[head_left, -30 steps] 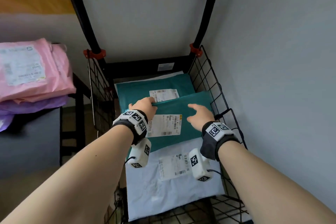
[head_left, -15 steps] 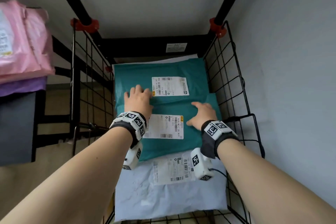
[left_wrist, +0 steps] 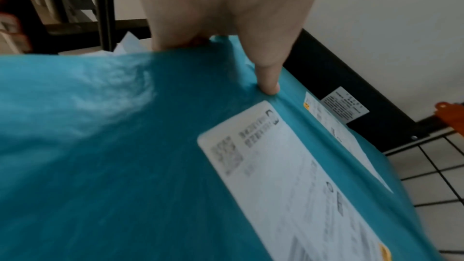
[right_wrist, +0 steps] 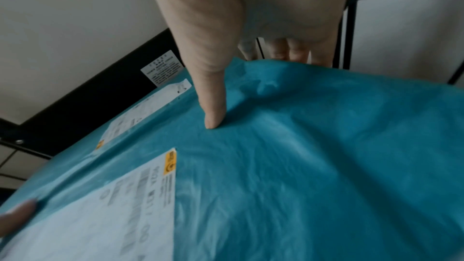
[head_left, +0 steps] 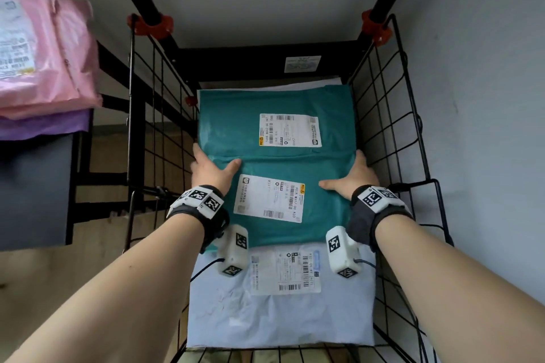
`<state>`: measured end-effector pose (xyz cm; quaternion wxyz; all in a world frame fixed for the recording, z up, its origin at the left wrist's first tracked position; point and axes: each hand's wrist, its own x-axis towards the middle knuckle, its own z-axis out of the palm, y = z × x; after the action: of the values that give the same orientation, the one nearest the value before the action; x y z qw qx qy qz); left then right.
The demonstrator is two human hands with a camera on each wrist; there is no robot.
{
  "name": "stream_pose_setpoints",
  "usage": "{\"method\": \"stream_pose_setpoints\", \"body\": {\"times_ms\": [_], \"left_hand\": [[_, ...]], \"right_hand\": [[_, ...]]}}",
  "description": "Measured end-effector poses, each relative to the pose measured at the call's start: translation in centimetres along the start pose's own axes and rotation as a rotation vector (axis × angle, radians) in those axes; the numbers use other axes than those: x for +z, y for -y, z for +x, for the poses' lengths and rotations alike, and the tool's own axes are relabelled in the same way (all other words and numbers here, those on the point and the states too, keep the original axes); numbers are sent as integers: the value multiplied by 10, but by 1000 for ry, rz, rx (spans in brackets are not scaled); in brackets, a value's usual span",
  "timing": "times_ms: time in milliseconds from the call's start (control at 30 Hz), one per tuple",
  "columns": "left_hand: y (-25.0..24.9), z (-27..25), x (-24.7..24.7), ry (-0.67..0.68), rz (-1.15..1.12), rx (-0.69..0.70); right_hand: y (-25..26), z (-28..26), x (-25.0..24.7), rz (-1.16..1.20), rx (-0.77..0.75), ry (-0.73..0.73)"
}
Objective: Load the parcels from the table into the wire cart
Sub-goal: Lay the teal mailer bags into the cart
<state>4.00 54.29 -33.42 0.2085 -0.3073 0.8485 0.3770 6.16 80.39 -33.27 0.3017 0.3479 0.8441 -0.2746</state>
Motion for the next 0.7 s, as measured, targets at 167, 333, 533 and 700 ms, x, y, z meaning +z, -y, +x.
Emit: {"method": "stream_pose_setpoints", "body": {"times_ms": [167,333,533,700], "left_hand": [[6,8,-1,-11,-24,33],[7,5,-4,-29,-37,74],[-4,-5,-2,-11,631,529],[-11,0,5,173,842,514]], "right_hand": [[1,-1,2,-9,-7,-19],[2,-6,0,-4,-65,-44],[17,-23,1,-291,-255,-191],[33,-24,13,-540,-454,-53]]}}
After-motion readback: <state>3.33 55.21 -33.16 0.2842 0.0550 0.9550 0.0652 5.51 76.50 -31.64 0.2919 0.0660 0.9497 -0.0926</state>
